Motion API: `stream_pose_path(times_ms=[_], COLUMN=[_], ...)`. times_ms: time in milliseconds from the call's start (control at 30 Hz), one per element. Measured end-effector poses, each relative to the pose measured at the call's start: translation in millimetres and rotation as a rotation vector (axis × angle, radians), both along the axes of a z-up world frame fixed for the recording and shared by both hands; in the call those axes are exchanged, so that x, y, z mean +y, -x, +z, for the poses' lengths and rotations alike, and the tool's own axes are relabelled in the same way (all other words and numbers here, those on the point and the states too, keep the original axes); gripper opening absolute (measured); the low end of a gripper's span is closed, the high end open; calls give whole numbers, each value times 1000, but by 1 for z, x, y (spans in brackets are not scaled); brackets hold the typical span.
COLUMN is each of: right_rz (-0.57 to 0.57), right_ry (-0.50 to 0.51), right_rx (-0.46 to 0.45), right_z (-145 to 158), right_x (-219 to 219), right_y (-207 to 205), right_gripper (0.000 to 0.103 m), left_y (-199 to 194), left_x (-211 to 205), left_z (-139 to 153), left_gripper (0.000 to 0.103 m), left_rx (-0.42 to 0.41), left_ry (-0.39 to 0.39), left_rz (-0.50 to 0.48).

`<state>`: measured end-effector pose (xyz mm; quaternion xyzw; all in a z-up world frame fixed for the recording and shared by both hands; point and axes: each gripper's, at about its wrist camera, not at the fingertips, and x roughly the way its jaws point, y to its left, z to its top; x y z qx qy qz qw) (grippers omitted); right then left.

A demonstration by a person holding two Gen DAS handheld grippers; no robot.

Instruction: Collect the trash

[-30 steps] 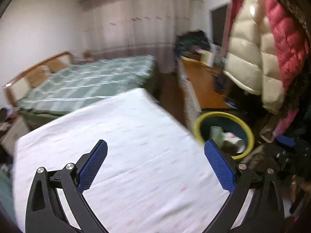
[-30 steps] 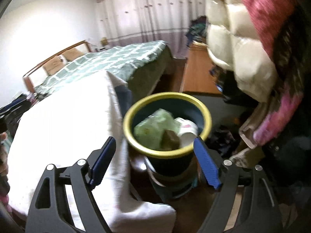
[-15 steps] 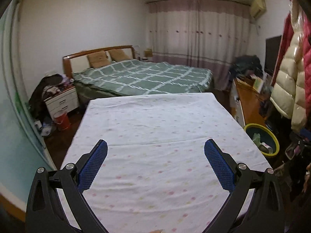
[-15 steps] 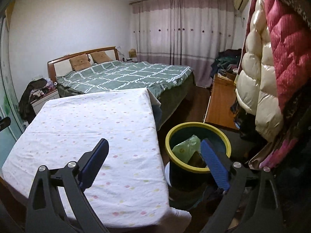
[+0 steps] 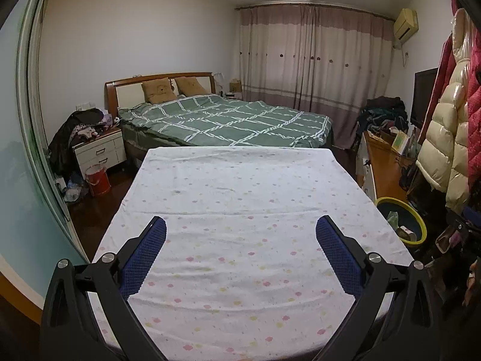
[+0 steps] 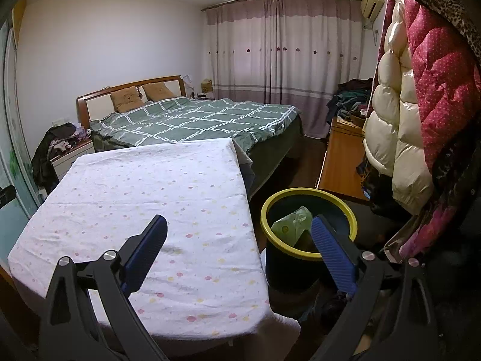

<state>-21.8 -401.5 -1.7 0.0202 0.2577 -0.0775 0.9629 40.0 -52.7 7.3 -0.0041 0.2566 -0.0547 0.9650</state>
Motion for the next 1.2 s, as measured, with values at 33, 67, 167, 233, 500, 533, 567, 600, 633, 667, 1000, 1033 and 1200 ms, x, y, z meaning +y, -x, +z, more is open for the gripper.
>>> stream_pose_path(times_ms=[33,67,167,233,500,533,567,600,633,667,1000,1033,1200], right_rz=[1,1,0,0,2,3,3,4,4,4,7,7,7], right_ry=[-1,-3,-4,-9,-12,-13,-13,-13,-13,-13,-13,-14,-16], right_rx=[3,5,11,13,17,17,18,19,19,19,22,23,25], right_z=[0,-1,-3,-4,-5,-5,-5,-6,-6,-6,-8,-8,-10], right_x=[1,1,1,0,-1,-2,-2,-2,-2,-2,-1,-1,0], right_y=[1,0,-2,-3,-7,-7,-8,-8,-9,-9,-11,-11,-11], right_gripper=[92,92,92,92,92,92,92,92,92,92,92,93,93], left_y=[-1,0,1,1,-3,-3,-3,-3,-5,-5,-7,-7,-7], left_x=[-1,-2,-4,-4,-5,-5,-5,-6,-6,-6,-9,-9,-10], left_z=[-1,-1,-2,-2,-2,-2,-2,-3,-3,-3,-6,-6,-8], left_gripper=[98,98,98,98,98,98,98,98,98,98,98,98,98], left_rx=[3,5,4,5,7,8,8,11,12,13,21,22,27], left_ry=[0,-2,-8,-7,-8,-9,-10,-11,-10,-10,-7,-9,-9], left_rz=[-6,-9,-10,-9,-3,-3,-2,-3,-4,-4,-9,-10,-13])
